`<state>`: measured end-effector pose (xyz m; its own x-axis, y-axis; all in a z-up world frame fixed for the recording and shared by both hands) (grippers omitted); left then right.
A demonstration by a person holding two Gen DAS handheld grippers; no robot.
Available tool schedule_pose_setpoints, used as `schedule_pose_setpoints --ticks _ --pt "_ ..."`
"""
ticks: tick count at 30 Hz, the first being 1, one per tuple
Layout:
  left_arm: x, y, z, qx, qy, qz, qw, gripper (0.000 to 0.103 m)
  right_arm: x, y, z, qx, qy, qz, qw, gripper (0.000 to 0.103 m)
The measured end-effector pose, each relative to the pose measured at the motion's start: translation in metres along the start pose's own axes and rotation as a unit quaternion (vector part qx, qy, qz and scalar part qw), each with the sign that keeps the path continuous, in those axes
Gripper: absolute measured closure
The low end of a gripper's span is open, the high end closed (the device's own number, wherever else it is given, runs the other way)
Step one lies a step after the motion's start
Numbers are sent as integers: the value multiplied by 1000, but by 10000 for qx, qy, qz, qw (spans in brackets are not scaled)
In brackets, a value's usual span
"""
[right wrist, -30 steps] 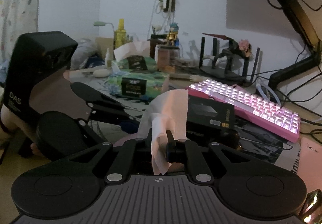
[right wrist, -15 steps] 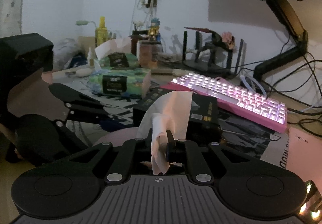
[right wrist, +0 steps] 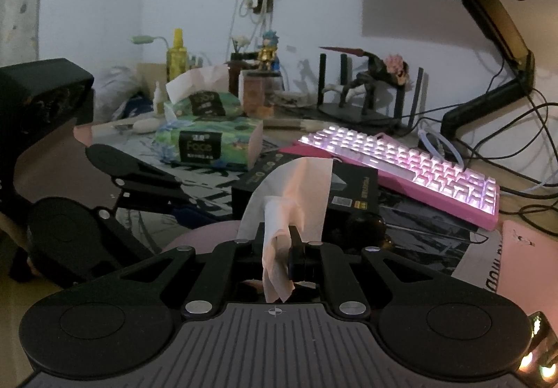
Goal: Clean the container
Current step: 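Rub the white tissue over the pink mouse top with the right gripper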
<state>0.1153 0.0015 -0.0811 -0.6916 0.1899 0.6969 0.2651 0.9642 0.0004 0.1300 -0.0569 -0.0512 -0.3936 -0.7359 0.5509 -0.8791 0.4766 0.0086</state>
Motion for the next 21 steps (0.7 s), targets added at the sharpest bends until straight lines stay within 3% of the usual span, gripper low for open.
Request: schedule_pose_setpoints --ticks 13,21 --pt "0 0 0 1 0 1 10000 43 7 14 -2 252 -110 -386 9989 90" --pt "0 0 0 1 0 0 10000 43 6 5 -2 35 -66 -195 9998 90"
Point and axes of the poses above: each gripper's, at about its wrist camera, not at the fingertips, and x roughly against the way its jaws point, y to its left, z to its underside, the point moved 9 cm from there along -x, roughly the way its jaws point, and after that the axes turned 6 degrees about y, right-handed, at the moved point
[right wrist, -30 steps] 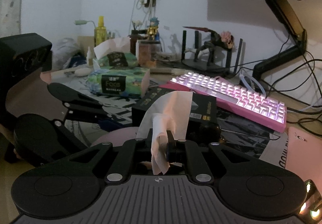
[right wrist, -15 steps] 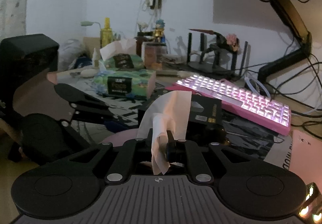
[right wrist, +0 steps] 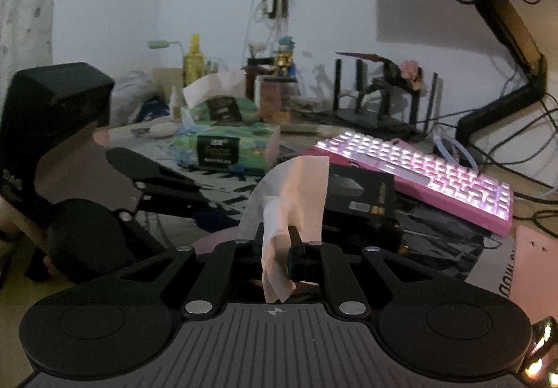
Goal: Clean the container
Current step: 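Rub the white tissue over the pink mouse top with the right gripper, then press the tissue onto the mouse shell and wipe with the right gripper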
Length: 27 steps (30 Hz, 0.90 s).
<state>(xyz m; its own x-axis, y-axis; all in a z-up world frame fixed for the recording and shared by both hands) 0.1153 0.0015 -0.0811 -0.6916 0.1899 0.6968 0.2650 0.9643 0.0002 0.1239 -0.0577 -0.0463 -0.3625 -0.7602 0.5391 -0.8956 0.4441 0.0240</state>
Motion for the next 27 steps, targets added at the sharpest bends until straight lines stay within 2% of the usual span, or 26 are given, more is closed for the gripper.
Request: schedule_pose_setpoints --ticks 7,13,23,27 --pt "0 0 0 0 0 0 10000 43 -4 -6 2 -57 65 218 9997 90" --pt "0 0 0 2 1 2 10000 43 -4 -5 2 -69 69 232 9997 90" --pt "0 0 0 3 1 1 10000 43 -2 1 2 31 18 112 9999 90" --pt "0 0 0 3 1 2 10000 43 -1 8 1 175 -31 -70 9998 90"
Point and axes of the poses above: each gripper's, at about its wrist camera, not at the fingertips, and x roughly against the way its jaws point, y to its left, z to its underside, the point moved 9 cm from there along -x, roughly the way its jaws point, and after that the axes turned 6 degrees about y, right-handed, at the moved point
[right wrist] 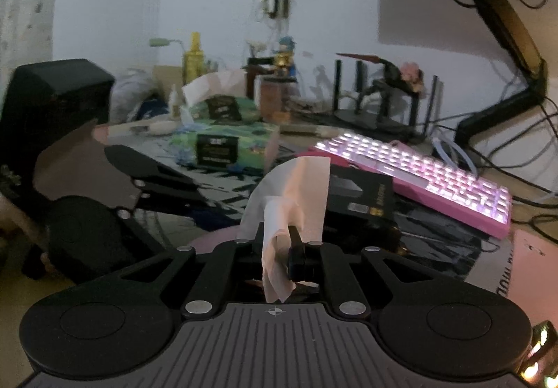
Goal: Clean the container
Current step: 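Press the tissue onto the mouse shell and wipe with the right gripper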
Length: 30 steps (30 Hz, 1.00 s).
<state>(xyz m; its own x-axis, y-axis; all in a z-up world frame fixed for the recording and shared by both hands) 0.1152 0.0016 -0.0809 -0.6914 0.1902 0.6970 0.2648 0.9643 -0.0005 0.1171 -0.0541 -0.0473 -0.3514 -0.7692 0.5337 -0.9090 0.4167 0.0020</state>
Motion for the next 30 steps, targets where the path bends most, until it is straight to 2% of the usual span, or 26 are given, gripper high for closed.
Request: schedule_pose_setpoints --ticks 8,24,30 --pt "0 0 0 1 1 1 10000 43 3 6 -1 90 -17 -162 9998 90" --pt "0 0 0 -1 0 -3 10000 43 0 -15 2 -248 84 256 9993 90" --pt "0 0 0 0 0 -2 10000 43 1 -15 4 -219 82 249 9994 90"
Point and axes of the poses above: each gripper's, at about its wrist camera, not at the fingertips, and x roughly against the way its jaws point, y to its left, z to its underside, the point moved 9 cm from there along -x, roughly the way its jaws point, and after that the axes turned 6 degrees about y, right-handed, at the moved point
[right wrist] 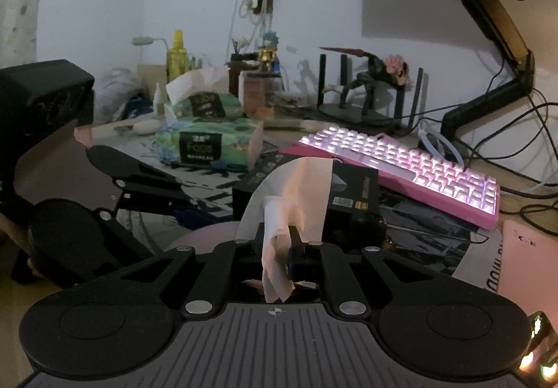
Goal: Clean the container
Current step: 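Press the tissue onto the mouse shell and wipe with the right gripper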
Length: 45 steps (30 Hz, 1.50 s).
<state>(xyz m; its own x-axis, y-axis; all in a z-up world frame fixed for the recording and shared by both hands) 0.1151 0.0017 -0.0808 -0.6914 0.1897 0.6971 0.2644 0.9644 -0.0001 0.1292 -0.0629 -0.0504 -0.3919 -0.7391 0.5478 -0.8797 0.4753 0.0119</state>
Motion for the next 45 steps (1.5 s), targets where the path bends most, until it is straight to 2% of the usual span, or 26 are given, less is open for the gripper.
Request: schedule_pose_setpoints --ticks 17,33,45 --pt "0 0 0 1 0 1 10000 43 4 18 -4 271 -77 -364 9989 91" --pt "0 0 0 2 1 1 10000 43 -1 -1 -2 -108 23 -4 9999 91" --pt "0 0 0 4 0 1 10000 43 -1 2 -1 11 -4 -28 10000 91"
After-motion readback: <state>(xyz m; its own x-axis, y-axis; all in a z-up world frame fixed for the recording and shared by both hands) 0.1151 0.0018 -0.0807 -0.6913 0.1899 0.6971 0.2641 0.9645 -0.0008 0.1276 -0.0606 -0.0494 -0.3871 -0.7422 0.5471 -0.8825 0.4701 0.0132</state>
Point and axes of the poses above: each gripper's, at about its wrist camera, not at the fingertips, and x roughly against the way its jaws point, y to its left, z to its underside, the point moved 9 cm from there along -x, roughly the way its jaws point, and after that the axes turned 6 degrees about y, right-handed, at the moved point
